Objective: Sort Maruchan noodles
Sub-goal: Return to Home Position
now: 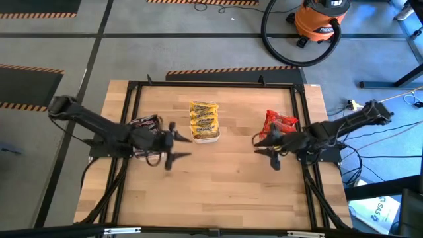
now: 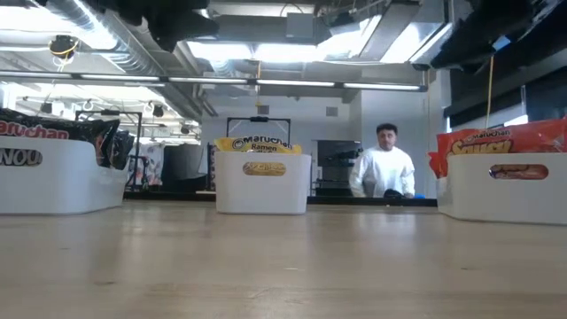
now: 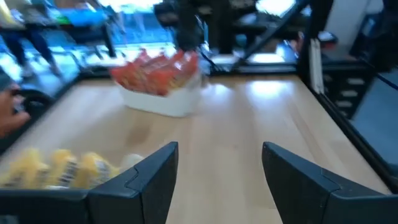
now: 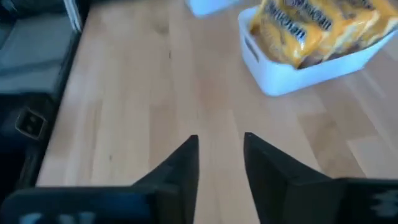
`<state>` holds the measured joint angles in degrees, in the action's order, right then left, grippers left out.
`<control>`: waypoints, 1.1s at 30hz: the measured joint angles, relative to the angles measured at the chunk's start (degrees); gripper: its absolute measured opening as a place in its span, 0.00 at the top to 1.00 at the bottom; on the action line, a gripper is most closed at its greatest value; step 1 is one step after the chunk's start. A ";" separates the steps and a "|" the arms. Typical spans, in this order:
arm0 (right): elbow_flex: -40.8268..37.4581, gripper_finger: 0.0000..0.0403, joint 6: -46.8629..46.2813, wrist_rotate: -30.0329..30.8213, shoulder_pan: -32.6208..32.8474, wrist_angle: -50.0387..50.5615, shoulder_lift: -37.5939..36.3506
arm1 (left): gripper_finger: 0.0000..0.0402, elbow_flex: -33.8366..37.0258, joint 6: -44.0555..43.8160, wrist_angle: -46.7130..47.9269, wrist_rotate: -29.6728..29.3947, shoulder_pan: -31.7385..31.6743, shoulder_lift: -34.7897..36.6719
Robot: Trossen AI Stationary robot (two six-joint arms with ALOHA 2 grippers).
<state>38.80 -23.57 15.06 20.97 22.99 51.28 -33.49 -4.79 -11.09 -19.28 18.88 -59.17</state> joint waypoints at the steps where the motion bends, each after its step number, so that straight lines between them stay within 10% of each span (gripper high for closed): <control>1: -1.35 0.76 0.84 -0.79 -0.82 -2.36 -1.43 | 0.44 0.99 0.67 -0.10 0.10 -1.07 1.99; 12: -15.36 0.93 7.23 -10.50 -9.34 -23.40 -14.90 | 0.44 12.15 4.95 -0.19 4.64 -10.27 20.49; 33: -34.56 0.98 12.98 -3.02 -9.38 -43.03 -33.51 | 0.62 27.02 -1.14 -2.88 9.37 -23.87 42.19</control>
<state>4.25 -10.60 12.05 11.59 -20.04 17.77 -6.47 -5.93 -13.97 -9.92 -4.99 -16.98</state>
